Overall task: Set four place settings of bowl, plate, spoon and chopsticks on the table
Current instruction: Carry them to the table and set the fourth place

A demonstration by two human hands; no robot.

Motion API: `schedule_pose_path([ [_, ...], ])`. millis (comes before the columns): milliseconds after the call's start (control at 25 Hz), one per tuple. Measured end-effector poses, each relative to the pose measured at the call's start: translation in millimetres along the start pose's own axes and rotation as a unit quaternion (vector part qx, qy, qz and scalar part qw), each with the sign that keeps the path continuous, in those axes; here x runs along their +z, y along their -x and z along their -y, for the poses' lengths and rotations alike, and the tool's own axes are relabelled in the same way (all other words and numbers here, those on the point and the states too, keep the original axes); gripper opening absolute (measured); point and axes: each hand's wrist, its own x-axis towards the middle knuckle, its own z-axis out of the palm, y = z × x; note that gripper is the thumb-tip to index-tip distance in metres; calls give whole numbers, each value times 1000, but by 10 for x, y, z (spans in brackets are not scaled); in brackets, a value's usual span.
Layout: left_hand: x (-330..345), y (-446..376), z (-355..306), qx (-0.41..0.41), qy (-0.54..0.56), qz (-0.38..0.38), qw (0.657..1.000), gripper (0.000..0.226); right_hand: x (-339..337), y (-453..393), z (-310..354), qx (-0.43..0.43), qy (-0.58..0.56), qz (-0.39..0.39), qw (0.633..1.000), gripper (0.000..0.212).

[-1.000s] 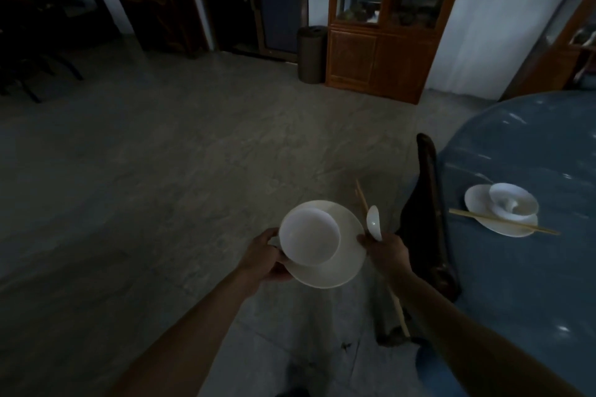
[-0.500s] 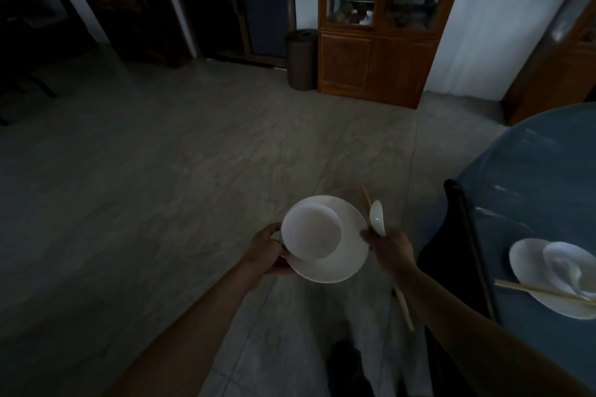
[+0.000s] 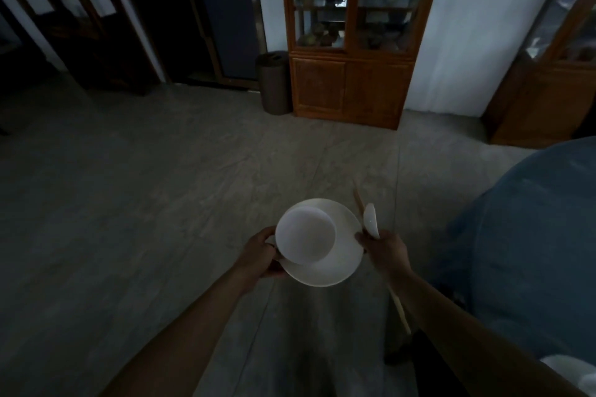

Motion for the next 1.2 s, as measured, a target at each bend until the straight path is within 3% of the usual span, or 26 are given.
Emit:
schedule_pose_path([
  [480, 563, -2208, -1190, 7, -61, 118, 991, 63, -207, -1830, 614, 24, -45, -112, 992, 2],
  [760, 1008, -3374, -2020, -4, -121, 196, 973, 64, -348, -2755, 944, 69, -74, -195, 975, 13],
  [960, 1432, -3955, -2442, -11, -126, 235, 964, 61, -558, -3328, 1046, 84, -93, -227, 966, 15],
  [1200, 2191, -4681, -2879, 4, -171, 256, 951, 59, -1075, -4130, 1117, 85, -94, -253, 959, 4],
])
